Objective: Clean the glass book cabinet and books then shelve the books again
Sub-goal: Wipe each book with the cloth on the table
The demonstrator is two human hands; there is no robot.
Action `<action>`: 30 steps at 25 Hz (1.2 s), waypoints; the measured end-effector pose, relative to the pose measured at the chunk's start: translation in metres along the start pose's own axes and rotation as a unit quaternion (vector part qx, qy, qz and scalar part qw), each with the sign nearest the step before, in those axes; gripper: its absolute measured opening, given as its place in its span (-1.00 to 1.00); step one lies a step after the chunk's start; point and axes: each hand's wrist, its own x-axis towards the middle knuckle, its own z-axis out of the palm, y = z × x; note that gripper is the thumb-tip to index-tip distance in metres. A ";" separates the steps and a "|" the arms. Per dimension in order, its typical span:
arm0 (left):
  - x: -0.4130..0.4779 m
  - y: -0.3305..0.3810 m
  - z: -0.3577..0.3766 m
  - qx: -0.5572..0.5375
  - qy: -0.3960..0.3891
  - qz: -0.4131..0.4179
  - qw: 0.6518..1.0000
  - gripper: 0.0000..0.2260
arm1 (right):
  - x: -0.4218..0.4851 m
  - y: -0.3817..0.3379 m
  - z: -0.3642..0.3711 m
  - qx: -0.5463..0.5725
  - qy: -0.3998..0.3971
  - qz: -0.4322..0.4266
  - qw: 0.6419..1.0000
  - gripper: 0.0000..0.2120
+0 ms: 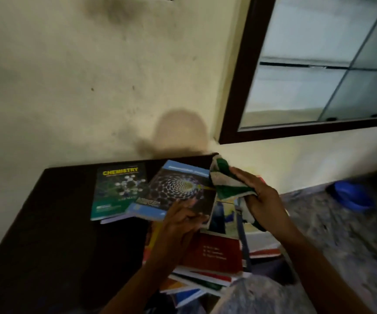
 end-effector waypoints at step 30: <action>-0.105 -0.184 -0.166 -0.301 0.230 -0.680 0.628 -0.73 | 0.083 -0.083 0.245 -0.029 -0.178 0.022 0.983 -0.44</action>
